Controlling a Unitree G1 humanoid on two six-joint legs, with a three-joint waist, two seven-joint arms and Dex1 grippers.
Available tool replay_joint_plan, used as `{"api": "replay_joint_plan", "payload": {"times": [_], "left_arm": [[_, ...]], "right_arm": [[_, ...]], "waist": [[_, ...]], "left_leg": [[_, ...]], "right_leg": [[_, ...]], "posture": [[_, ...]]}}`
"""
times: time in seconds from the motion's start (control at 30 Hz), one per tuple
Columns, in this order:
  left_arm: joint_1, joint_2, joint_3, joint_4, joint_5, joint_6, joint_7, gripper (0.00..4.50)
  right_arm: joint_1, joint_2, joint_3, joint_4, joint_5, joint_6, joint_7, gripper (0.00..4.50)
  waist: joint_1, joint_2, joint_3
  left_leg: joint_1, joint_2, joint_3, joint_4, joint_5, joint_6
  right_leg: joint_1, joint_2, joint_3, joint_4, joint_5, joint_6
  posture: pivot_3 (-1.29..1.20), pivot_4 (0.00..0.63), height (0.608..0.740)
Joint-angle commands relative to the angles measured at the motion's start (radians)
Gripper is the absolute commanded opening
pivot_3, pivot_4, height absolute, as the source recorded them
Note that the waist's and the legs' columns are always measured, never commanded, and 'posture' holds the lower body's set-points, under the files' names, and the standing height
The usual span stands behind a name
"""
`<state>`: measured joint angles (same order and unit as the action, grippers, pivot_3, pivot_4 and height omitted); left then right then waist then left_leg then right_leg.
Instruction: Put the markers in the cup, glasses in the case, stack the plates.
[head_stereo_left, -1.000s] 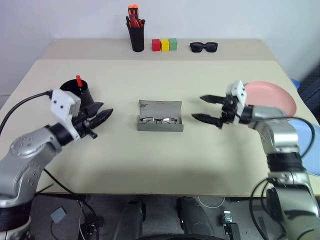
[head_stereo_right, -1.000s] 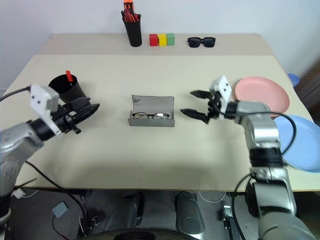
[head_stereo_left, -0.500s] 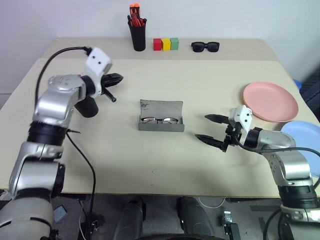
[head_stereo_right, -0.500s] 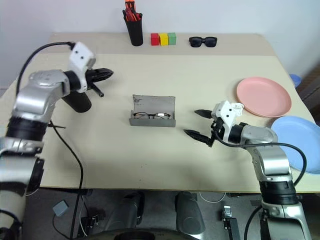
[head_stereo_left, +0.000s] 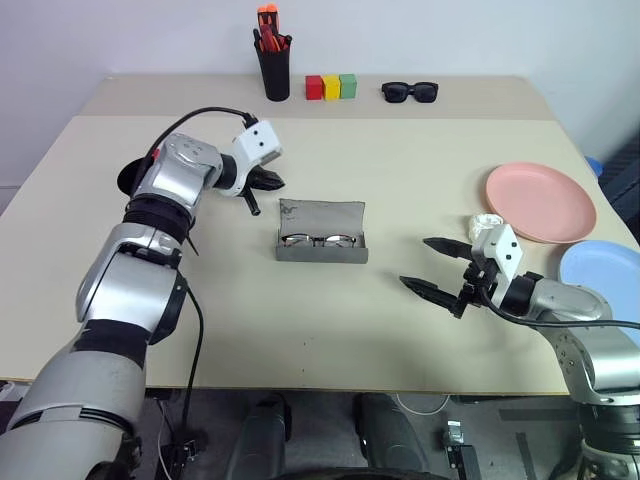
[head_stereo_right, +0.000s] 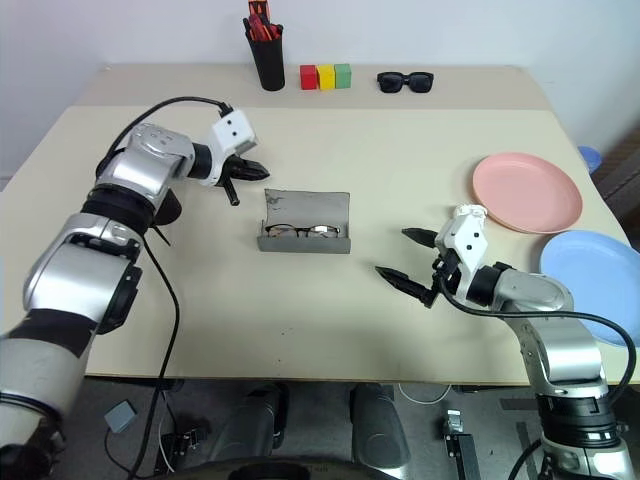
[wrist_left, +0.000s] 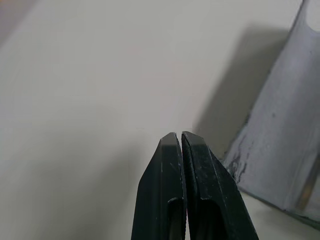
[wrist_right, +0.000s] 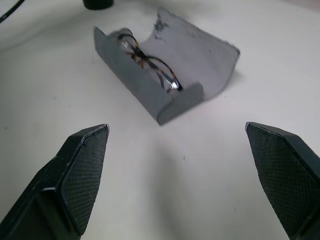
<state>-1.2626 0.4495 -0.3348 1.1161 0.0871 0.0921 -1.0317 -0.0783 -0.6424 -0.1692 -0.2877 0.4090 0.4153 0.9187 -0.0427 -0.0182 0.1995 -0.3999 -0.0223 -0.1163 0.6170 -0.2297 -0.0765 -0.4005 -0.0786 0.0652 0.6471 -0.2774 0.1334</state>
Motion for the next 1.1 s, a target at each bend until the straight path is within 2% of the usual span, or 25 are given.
{"api": "replay_joint_plan", "payload": {"times": [0.03,0.13,0.23,0.37,0.5,0.7,0.77,0.87,1.0,1.1], "left_arm": [[-0.04,-0.019,0.004,0.054,0.036,-0.054,-0.047,0.07],[-0.03,-0.027,0.009,0.03,0.033,-0.083,-0.17,0.07],[0.017,0.0,0.029,-0.091,-0.017,-0.067,-0.352,0.07],[0.111,0.039,0.031,-0.255,-0.024,-0.027,-0.397,0.07],[0.246,0.087,0.025,-0.495,-0.039,0.056,-0.415,0.07],[0.437,0.133,0.026,-0.759,-0.051,0.167,-0.352,0.07],[0.418,0.092,0.108,-0.778,-0.09,0.15,-0.245,0.07],[0.384,-0.026,0.301,-0.815,-0.263,0.032,-0.11,0.07],[0.389,-0.026,0.33,-1.015,-0.327,0.24,-0.032,0.07],[0.425,-0.049,0.315,-1.143,-0.388,0.357,0.014,0.07]], "right_arm": [[0.01,-0.01,-0.027,-0.034,0.016,-0.03,-0.007,4.5],[0.023,-0.015,-0.035,-0.025,0.017,-0.045,-0.007,4.5],[0.026,-0.012,-0.04,0.0,0.016,-0.061,-0.011,4.5],[0.018,-0.003,-0.035,0.028,0.015,-0.066,-0.027,4.5],[0.006,0.01,-0.04,0.052,0.023,-0.053,-0.066,4.5],[-0.015,0.022,-0.086,0.087,0.005,-0.057,-0.174,4.5],[-0.032,0.025,-0.122,0.082,0.012,-0.034,-0.231,4.5],[-0.039,0.03,-0.187,0.043,0.029,-0.031,-0.297,4.5],[0.001,0.0,-0.25,0.015,0.035,-0.002,-0.316,4.5],[0.047,-0.005,-0.297,0.009,-0.024,-0.003,-0.387,4.5]], "waist": [[-0.001,0.0,0.0],[0.0,0.0,0.0],[0.0,0.0,0.0],[-0.003,0.0,0.0],[-0.002,0.0,0.0],[0.0,0.002,-0.002],[0.004,0.002,-0.002],[0.022,0.001,-0.001],[0.025,0.002,-0.001],[0.025,0.003,-0.002]], "left_leg": [[-0.001,0.0,0.0,0.0,0.0,0.0],[-0.002,0.0,0.0,0.002,0.0,0.0],[-0.006,0.0,0.0,0.005,0.0,0.0],[-0.007,0.0,-0.001,0.006,0.0,0.0],[-0.006,0.0,-0.001,0.006,0.0,0.0],[-0.006,0.0,-0.001,0.008,0.0,0.001],[-0.006,0.0,-0.001,0.01,0.0,0.001],[-0.008,0.0,-0.002,0.014,0.0,0.001],[-0.008,0.0,-0.002,0.013,-0.001,0.001],[-0.008,0.0,-0.001,0.013,-0.001,0.001]], "right_leg": [[-0.001,0.0,0.0,0.0,0.0,0.0],[-0.001,0.0,0.0,0.001,0.0,0.0],[-0.004,0.0,0.0,0.002,0.0,0.0],[-0.005,0.0,0.0,0.003,0.001,0.001],[-0.005,0.0,0.0,0.004,0.001,0.001],[-0.003,0.0,0.0,0.004,0.001,0.001],[-0.003,0.0,0.0,0.005,0.001,0.001],[-0.003,0.0,0.0,0.005,0.001,0.001],[-0.003,0.0,0.0,0.005,0.002,0.002],[-0.003,0.0,0.0,0.005,0.002,0.002]], "posture": [[0.0,0.15,0.74],[0.0,0.15,0.74],[0.0,0.15,0.74],[0.0,0.15,0.74],[0.0,0.15,0.74],[0.0,0.15,0.74],[0.0,0.15,0.74],[0.0,0.15,0.74],[0.0,0.15,0.74],[0.0,0.15,0.74]]}}
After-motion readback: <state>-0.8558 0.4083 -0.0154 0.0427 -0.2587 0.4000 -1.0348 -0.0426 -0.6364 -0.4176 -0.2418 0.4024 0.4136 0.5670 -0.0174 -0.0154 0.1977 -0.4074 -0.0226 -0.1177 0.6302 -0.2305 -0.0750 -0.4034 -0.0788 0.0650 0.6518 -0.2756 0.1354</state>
